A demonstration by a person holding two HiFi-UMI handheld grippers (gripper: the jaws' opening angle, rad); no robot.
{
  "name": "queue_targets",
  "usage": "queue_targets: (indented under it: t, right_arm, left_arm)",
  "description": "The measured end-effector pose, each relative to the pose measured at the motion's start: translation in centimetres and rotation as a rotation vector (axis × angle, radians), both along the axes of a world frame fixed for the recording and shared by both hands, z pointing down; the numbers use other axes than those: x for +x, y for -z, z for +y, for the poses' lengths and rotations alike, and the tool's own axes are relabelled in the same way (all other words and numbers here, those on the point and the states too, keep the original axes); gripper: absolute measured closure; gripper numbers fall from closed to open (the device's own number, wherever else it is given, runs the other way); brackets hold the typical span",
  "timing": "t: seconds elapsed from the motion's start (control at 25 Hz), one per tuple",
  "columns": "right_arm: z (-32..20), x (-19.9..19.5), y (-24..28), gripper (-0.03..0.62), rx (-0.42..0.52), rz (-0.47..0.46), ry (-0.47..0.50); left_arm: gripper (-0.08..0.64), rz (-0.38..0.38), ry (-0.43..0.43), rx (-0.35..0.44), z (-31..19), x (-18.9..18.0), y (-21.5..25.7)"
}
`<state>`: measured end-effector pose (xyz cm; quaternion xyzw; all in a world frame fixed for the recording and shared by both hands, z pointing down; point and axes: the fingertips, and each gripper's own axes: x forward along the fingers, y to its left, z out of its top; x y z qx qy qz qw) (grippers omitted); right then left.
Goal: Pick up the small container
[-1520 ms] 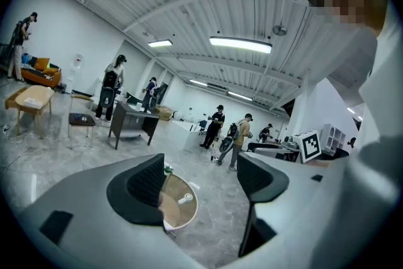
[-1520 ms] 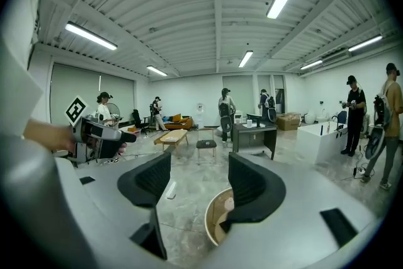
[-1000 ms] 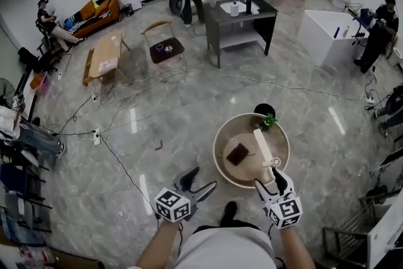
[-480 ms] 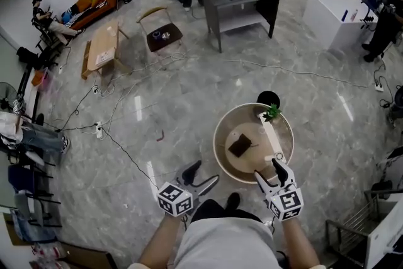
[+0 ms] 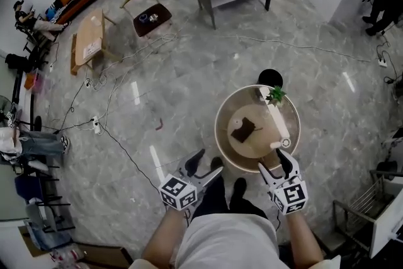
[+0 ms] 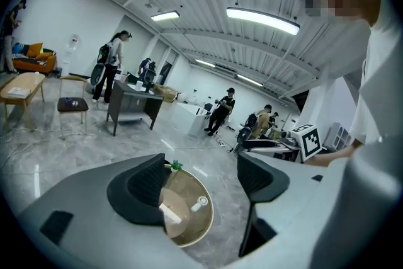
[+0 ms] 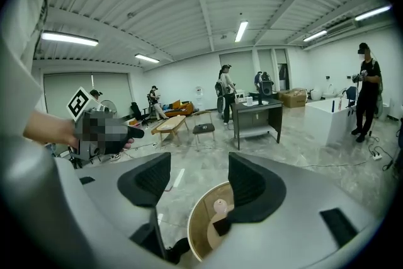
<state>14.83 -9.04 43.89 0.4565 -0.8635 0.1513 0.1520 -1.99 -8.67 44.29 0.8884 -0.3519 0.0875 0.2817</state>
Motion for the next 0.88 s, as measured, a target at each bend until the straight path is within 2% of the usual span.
queue_targets:
  t: [0.32,0.56,0.88]
  right_arm:
    - [-5.8,-2.1,-4.0,0.291,-0.073,0.019,-0.050]
    - [-10.0,-3.0,-8.4,0.291,-0.137,0.015,-0.128]
    - [-14.2,-3.2,-16.1,0.291,-0.198,0.039,-0.173]
  left_arm:
    - [0.189,-0.005,-0.116,-0.044,-6.8,0.0,-4.0]
    - [0.187,-0.023,-0.197,-0.069,-11.7,-0.9,-7.7]
    - [0.189,-0.054,-0.314,-0.123,-16.4,-0.3,-15.0]
